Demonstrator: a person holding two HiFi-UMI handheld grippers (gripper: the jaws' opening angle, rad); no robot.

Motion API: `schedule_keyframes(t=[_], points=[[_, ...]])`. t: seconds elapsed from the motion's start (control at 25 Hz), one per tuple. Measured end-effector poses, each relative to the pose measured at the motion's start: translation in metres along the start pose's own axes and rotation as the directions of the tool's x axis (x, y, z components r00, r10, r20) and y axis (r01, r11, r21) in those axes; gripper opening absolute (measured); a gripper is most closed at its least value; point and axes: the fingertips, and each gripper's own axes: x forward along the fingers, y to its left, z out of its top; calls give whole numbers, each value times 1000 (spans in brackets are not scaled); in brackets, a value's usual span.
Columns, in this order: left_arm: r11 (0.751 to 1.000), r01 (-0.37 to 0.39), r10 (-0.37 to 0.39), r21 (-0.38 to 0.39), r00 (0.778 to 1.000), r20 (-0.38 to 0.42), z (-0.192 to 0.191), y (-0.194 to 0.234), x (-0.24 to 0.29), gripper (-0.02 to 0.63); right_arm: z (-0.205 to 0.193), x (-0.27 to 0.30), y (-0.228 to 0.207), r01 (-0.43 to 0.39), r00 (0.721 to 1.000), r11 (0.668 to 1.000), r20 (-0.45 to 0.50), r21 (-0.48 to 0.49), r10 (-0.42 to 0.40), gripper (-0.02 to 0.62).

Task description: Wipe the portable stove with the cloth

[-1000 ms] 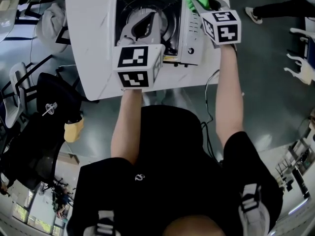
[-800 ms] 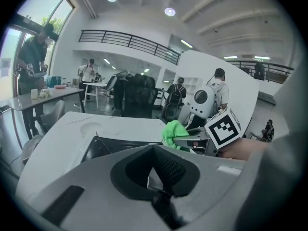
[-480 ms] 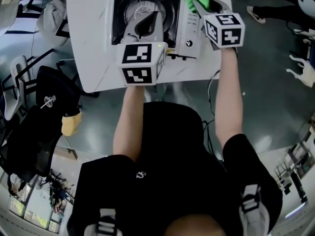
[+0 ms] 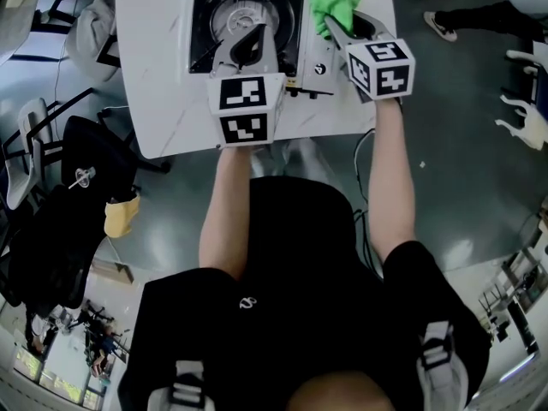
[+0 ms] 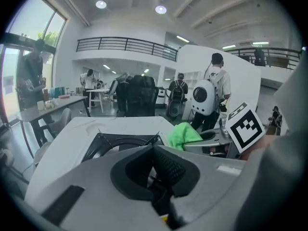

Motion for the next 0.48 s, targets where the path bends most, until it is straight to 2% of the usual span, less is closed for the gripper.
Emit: schedule_keyframes(t=[0.16,0.24,0.36,0.48], points=[[1000,-16,16,-23,1000,-6,-8,3,-3,-6,-7,-7,9,-16,1000,1000,-5,-10,16,103],[999,-37,37,-7,999,-10,-13,4,-4,-6,-11,-11,15,-23,1000,1000,-6,-11,23,103],[995,-77,78,60,997,-13,-24,-2,-7,-6,-21,-17,23,-40,999,999,6,6,40,103],[996,-84,83,35,996,16,-24,-9,-11,-6,-27,-24,28,-55,998,998,12,15,54,103]])
